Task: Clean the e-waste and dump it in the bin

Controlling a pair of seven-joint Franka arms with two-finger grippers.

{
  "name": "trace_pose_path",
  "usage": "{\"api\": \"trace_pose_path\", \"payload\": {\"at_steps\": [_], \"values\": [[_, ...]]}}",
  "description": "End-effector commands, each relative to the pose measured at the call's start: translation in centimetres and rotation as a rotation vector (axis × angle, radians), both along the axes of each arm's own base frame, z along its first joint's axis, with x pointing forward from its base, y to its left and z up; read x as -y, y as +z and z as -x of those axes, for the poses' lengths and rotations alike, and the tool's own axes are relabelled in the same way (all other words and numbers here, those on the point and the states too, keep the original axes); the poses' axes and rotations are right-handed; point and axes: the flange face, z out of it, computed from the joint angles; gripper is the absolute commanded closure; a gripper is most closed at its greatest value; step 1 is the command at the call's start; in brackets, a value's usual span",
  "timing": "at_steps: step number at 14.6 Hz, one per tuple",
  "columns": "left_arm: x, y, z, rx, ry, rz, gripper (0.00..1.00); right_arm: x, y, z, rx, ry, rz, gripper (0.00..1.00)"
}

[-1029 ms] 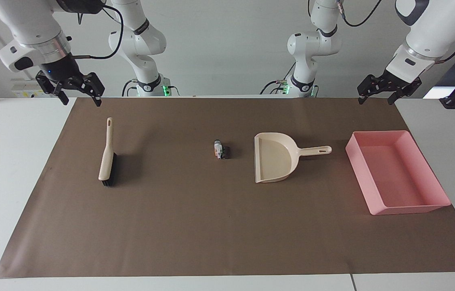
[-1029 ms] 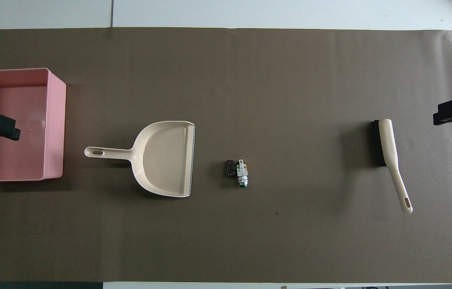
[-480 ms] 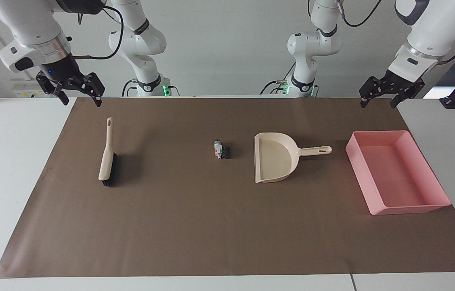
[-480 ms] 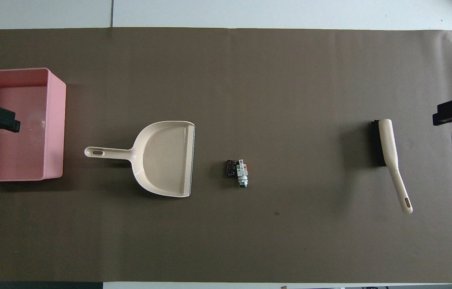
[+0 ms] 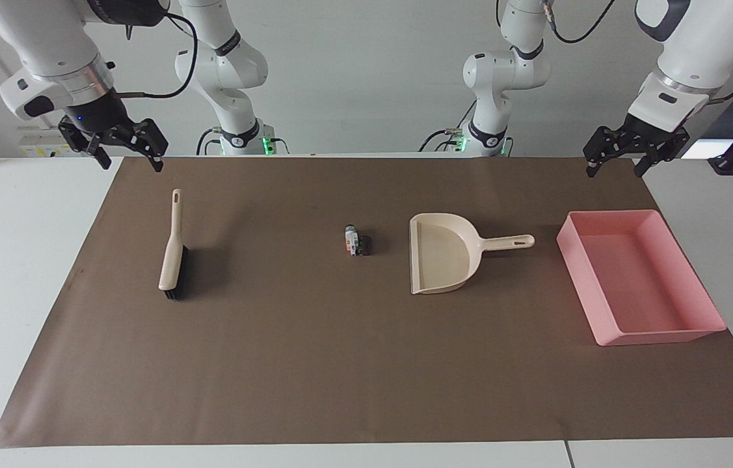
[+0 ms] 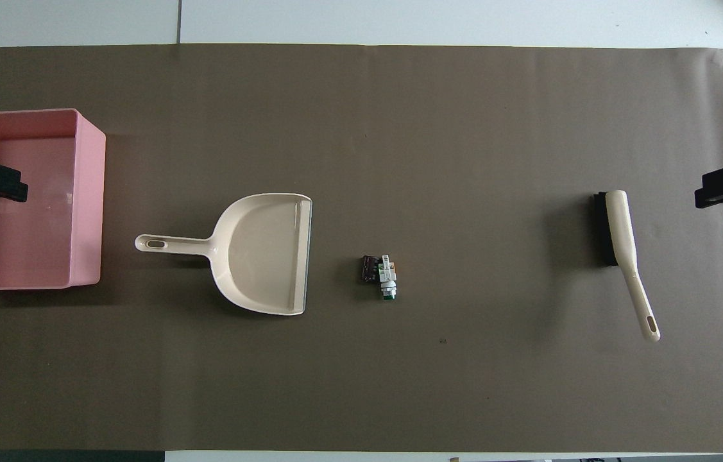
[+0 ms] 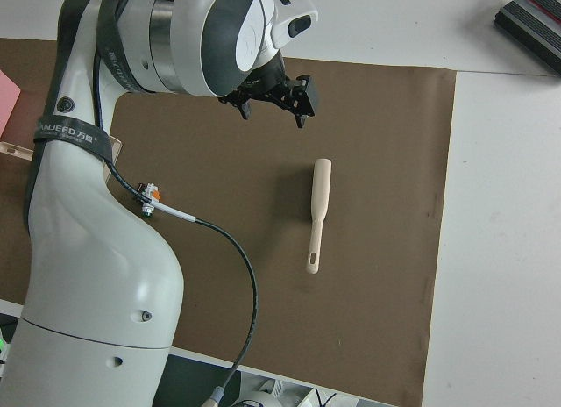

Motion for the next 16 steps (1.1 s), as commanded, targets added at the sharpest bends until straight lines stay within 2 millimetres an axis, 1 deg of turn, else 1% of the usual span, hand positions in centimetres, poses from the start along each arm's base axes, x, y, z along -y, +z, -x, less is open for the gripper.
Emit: {"api": "trace_pose_path", "payload": {"at_steps": [1, 2, 4, 5, 6, 7, 8, 9, 10, 11, 12, 14, 15, 16], "values": [[1.9, -0.6, 0.0, 0.003, -0.147, -0.007, 0.05, 2.4, -3.4, 2.2, 0.011, 0.032, -0.008, 0.01], [2.2, -0.6, 0.0, 0.003, -0.201, 0.021, 0.05, 2.8, -5.6, 3.1, 0.025, 0.048, -0.010, 0.01], [2.9, -0.7, -0.1, 0.009, -0.334, 0.081, 0.05, 2.9, -9.4, 4.5, 0.052, 0.081, -0.009, 0.01], [3.2, -0.9, -0.2, 0.012, -0.432, 0.081, 0.05, 3.2, -11.2, 4.8, 0.049, 0.090, -0.011, 0.01], [3.9, -1.1, -0.2, 0.012, -0.537, 0.082, 0.05, 3.7, -12.4, 4.8, 0.039, 0.093, -0.013, 0.01], [4.2, -1.5, -0.3, 0.003, -0.626, 0.080, 0.06, 3.8, -14.1, 4.7, 0.025, 0.107, -0.015, 0.01], [4.6, -1.9, -0.3, -0.006, -0.722, 0.078, 0.07, 4.2, -16.0, 4.8, 0.021, 0.124, -0.018, 0.01], [5.1, -2.4, -0.2, -0.013, -0.832, 0.081, 0.07, 5.1, -18.5, 5.2, 0.013, 0.134, -0.022, 0.01], [5.5, -3.2, -0.4, -0.029, -0.907, 0.086, 0.07, 5.2, -20.5, 5.6, 0.011, 0.154, -0.025, 0.01], [6.9, -4.2, -0.3, -0.049, -0.969, 0.084, 0.07, 5.3, -21.8, 6.1, 0.011, 0.179, -0.027, 0.01], [7.8, -5.2, -0.3, -0.068, -1.001, 0.063, 0.07, 5.6, -22.6, 6.4, 0.009, 0.182, -0.028, 0.01], [11.4, -8.0, 0.1, -0.090, -1.097, -0.011, 0.07, 6.1, -24.8, 6.6, 0.001, 0.200, -0.037, 0.01], [12.7, -10.0, 0.6, -0.106, -1.132, -0.035, 0.07, 6.4, -25.7, 7.0, 0.007, 0.219, -0.039, 0.01], [13.4, -11.7, 1.1, -0.121, -1.155, -0.051, 0.08, 6.5, -26.3, 7.4, 0.005, 0.222, -0.040, 0.01]]}}
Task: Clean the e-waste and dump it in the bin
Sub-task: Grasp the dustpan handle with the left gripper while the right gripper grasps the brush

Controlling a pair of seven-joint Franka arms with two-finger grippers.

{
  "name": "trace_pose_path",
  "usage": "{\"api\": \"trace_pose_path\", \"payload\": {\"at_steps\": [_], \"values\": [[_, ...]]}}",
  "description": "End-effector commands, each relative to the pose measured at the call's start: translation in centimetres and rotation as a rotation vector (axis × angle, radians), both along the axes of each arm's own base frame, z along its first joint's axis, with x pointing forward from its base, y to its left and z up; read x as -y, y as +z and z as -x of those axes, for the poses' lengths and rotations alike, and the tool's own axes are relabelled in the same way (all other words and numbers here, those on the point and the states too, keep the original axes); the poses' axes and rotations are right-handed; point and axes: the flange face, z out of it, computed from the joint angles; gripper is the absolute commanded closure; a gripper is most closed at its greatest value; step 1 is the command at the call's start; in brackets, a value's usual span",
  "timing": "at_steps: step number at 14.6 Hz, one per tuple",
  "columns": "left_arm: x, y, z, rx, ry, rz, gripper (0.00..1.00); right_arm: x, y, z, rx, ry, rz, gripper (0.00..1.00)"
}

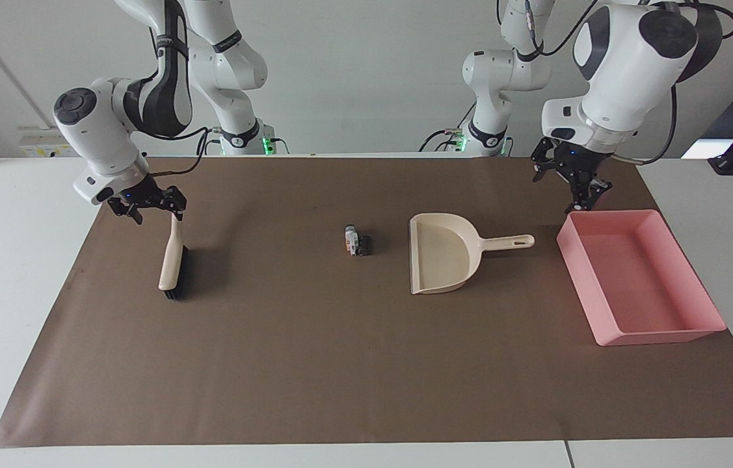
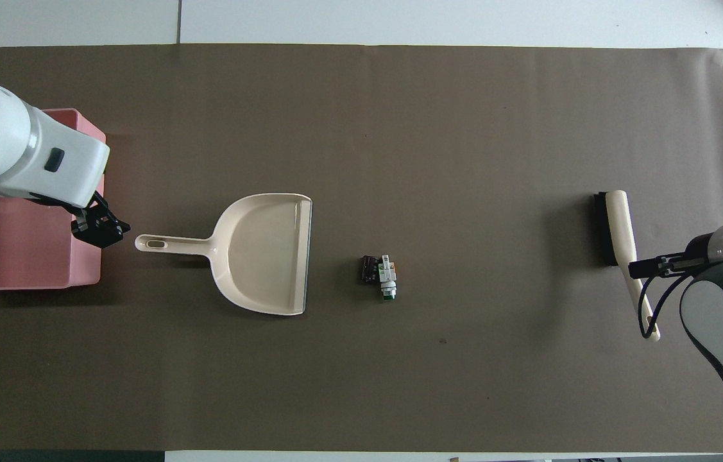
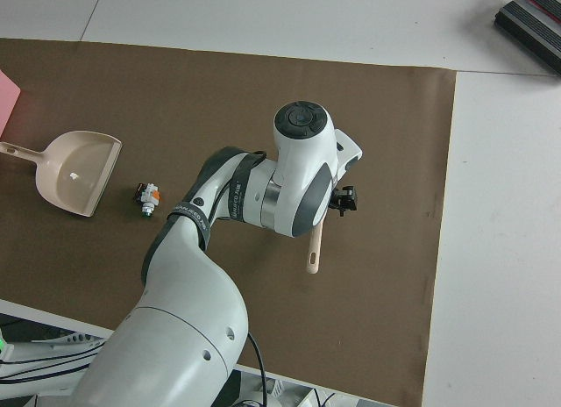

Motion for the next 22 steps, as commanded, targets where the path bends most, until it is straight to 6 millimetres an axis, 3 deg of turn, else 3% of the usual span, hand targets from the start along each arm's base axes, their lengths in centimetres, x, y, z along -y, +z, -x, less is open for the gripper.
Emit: {"api": "trace_pose_path", "payload": {"at_steps": [1, 6, 9, 11, 13, 14, 15, 17, 19, 20, 22], "values": [[1.8, -4.5, 1.5, 0.004, -0.094, -0.062, 0.09, 0.6, -1.7, 1.2, 0.003, 0.026, -0.017, 0.01], [3.8, -11.9, 2.9, 0.040, -0.210, -0.146, 0.13, 0.6, -4.1, 2.4, -0.010, 0.017, -0.021, 0.01], [4.0, -14.1, 3.6, 0.041, -0.264, -0.216, 0.15, 0.4, -4.4, 2.8, -0.017, 0.021, -0.023, 0.04], [4.2, -16.7, 4.6, 0.054, -0.321, -0.272, 0.16, 0.2, -4.5, 2.9, -0.017, 0.010, -0.039, 0.09], [4.8, -18.2, 4.8, 0.068, -0.336, -0.338, 0.17, 0.2, -4.6, 3.0, -0.020, 0.016, -0.040, 0.21], [6.2, -20.4, 5.1, 0.063, -0.345, -0.375, 0.18, 0.2, -4.6, 3.0, -0.018, 0.020, -0.041, 0.28], [6.6, -21.3, 5.2, 0.063, -0.341, -0.397, 0.20, 0.2, -4.6, 3.0, -0.019, 0.020, -0.041, 0.33], [7.2, -22.1, 5.5, 0.056, -0.351, -0.404, 0.22, 0.1, -4.6, 3.0, -0.021, 0.021, -0.042, 0.48], [7.3, -22.3, 5.7, 0.052, -0.355, -0.406, 0.22, -0.2, -4.5, 2.8, -0.021, 0.018, -0.041, 0.91], [7.3, -22.4, 5.7, 0.049, -0.356, -0.408, 0.22, -0.3, -4.3, 2.6, -0.017, 0.002, -0.040, 1.00], [7.3, -22.4, 5.7, 0.047, -0.354, -0.409, 0.28, -0.5, -4.0, 2.1, -0.017, -0.008, -0.039, 1.00]]}}
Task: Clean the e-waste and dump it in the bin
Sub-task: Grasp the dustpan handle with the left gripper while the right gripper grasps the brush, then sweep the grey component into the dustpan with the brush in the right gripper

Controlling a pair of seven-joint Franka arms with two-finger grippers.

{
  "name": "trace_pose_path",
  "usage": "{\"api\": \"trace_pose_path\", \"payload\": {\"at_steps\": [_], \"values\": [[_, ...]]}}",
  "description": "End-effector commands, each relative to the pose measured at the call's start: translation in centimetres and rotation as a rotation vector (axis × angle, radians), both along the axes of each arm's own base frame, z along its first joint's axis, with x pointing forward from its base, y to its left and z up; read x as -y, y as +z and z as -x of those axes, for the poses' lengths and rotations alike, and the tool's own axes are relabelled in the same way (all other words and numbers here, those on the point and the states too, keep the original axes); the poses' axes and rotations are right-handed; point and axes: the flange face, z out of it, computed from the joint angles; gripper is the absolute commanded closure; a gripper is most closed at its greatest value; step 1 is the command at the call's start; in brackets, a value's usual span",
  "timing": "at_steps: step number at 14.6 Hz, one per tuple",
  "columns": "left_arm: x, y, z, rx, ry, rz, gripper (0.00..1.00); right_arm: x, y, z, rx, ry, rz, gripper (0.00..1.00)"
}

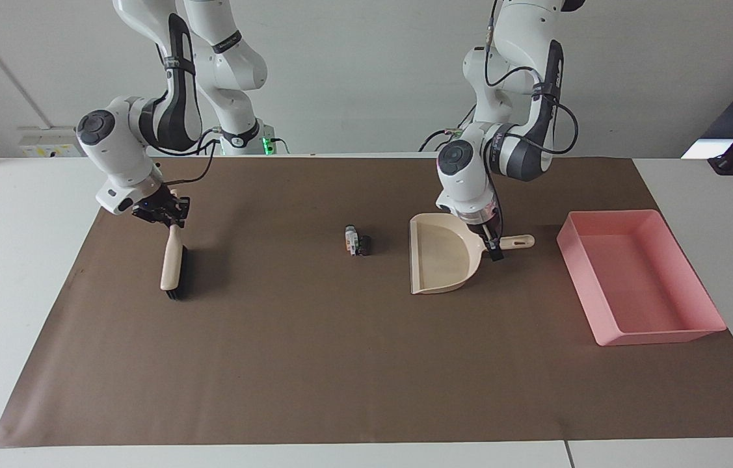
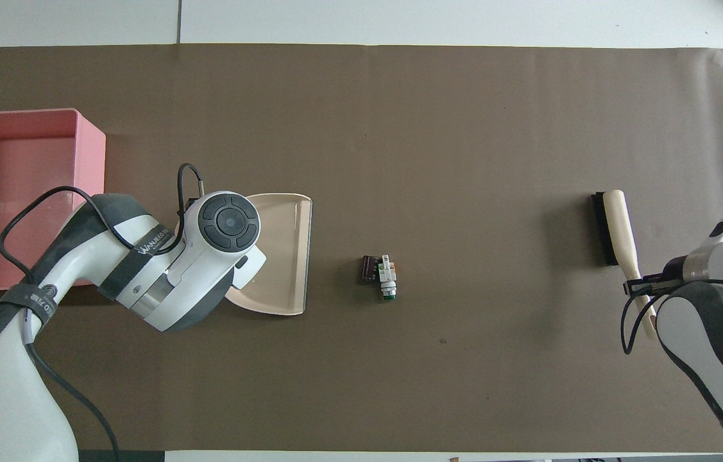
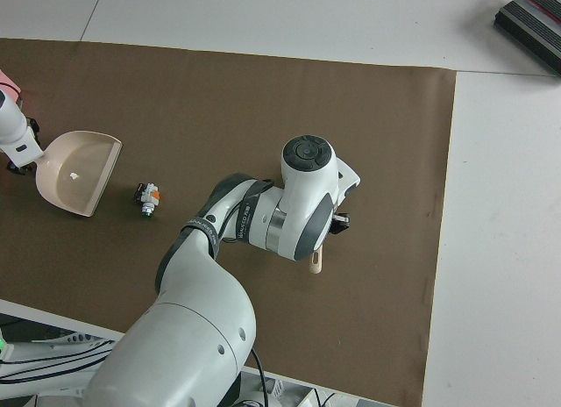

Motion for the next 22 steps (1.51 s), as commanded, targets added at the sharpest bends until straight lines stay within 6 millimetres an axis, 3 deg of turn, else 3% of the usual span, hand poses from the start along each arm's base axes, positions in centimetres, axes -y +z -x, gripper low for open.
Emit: {"api": "trace_pose_path", "payload": {"at_steps": [1, 3, 4, 5, 7, 10, 13, 14, 16, 18, 22], "values": [[-0.3, 0.2, 0.1, 0.020, 0.000, -0.014, 0.40, -0.3, 1.0, -0.7, 0.013, -0.018, -0.009, 1.00], [-0.3, 0.2, 0.2, 0.019, 0.004, -0.016, 0.70, -0.6, 2.4, -1.5, 0.011, -0.054, -0.004, 1.00], [-0.4, 0.2, 0.3, 0.011, 0.008, -0.025, 0.79, -1.9, 3.2, -2.1, 0.021, -0.069, -0.001, 1.00], [-0.4, 0.1, 0.4, 0.005, 0.016, -0.035, 1.00, -3.3, 4.4, -2.7, 0.037, -0.090, 0.004, 1.00], [-0.3, 1.4, 0.0, 0.023, 0.026, -0.031, 1.00, -5.5, 6.7, -3.5, 0.025, -0.133, 0.011, 1.00], [-0.2, 4.6, -1.3, 0.016, 0.064, -0.074, 1.00, -6.6, 10.0, -3.9, 0.017, -0.175, 0.016, 1.00], [3.0, 6.0, -1.4, 0.015, 0.032, -0.092, 1.00, -10.5, 11.9, -2.4, -0.043, -0.179, 0.037, 1.00], [3.4, 6.4, -1.7, 0.001, 0.018, -0.104, 1.00, -12.6, 11.9, -1.4, -0.064, -0.180, 0.048, 1.00], [6.3, 4.6, -2.4, -0.087, -0.048, -0.163, 1.00, -17.0, 11.5, 0.3, -0.094, -0.180, 0.074, 1.00], [7.6, 4.4, -2.2, -0.088, -0.061, -0.172, 1.00, -19.9, 10.7, 1.7, -0.104, -0.152, 0.087, 1.00], [10.0, 3.1, -0.5, -0.105, -0.096, -0.204, 1.00, -27.9, 7.4, 3.6, -0.102, -0.129, 0.126, 1.00]]}}
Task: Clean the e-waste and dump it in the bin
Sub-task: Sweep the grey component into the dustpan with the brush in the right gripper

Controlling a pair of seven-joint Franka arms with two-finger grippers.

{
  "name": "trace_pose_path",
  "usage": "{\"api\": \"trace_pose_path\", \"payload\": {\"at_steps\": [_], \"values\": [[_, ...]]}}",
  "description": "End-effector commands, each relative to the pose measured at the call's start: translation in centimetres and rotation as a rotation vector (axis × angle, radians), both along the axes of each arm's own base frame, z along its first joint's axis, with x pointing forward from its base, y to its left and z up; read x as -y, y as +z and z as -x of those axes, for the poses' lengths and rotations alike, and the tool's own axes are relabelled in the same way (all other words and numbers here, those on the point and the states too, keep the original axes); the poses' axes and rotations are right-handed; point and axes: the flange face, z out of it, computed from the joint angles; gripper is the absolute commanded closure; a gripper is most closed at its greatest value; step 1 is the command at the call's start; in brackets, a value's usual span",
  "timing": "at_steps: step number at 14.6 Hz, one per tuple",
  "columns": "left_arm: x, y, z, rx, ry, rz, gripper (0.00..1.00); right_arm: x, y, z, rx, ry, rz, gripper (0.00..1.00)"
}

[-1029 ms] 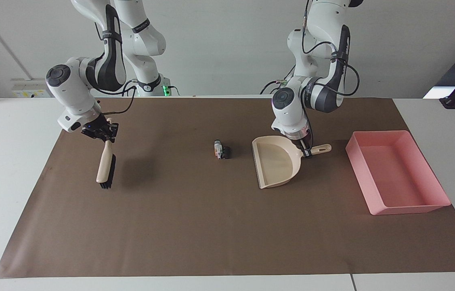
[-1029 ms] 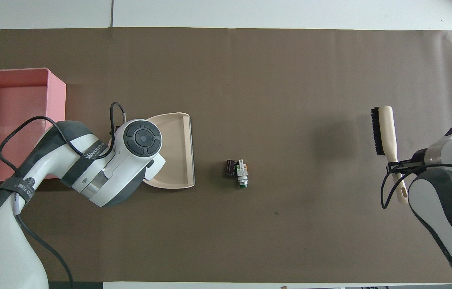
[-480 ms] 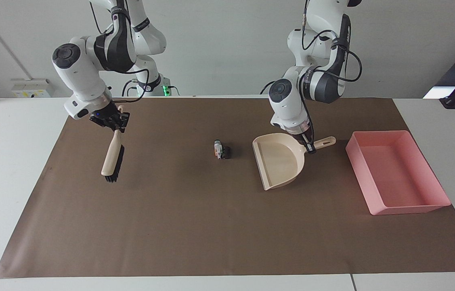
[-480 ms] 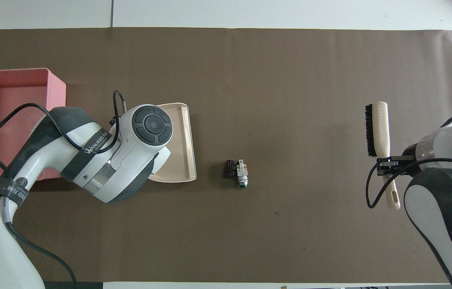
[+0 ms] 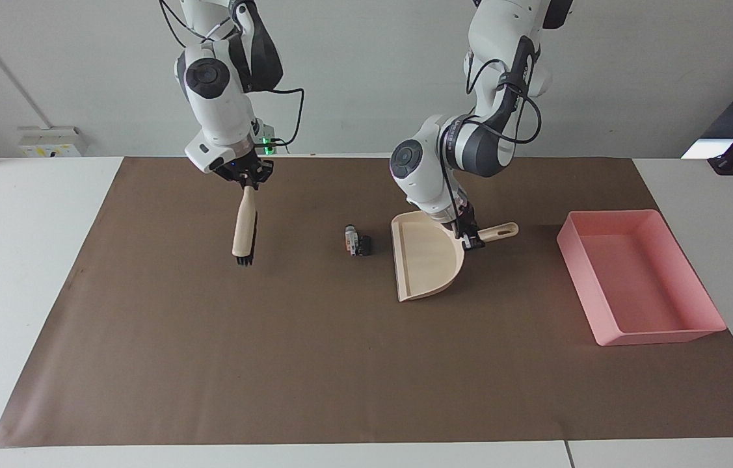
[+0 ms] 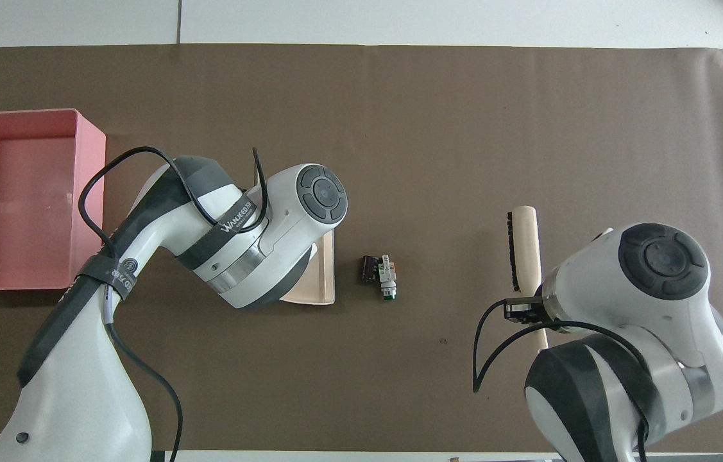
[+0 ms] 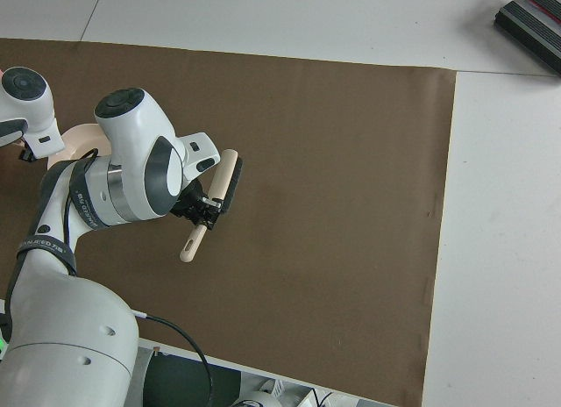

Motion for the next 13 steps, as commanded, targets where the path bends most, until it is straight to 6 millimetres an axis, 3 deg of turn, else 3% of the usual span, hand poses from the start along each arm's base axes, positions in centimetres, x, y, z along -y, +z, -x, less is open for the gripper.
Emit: {"api": "trace_pose_path", "payload": {"at_steps": [1, 6, 10, 13], "values": [[0.9, 0.2, 0.4, -0.010, -0.015, -0.051, 1.00, -4.1, -2.4, 1.2, 0.004, 0.012, 0.023, 1.00], [2.1, -1.0, 2.8, -0.009, -0.041, -0.097, 1.00, -10.1, -5.7, 2.6, 0.023, 0.086, 0.025, 1.00], [2.5, -1.4, 3.7, 0.004, -0.059, -0.119, 1.00, -11.9, -6.1, 3.5, 0.034, 0.121, 0.018, 1.00], [2.3, -1.8, 4.3, 0.004, -0.065, -0.116, 1.00, -14.1, -8.1, 4.3, 0.027, 0.126, 0.022, 1.00]]}}
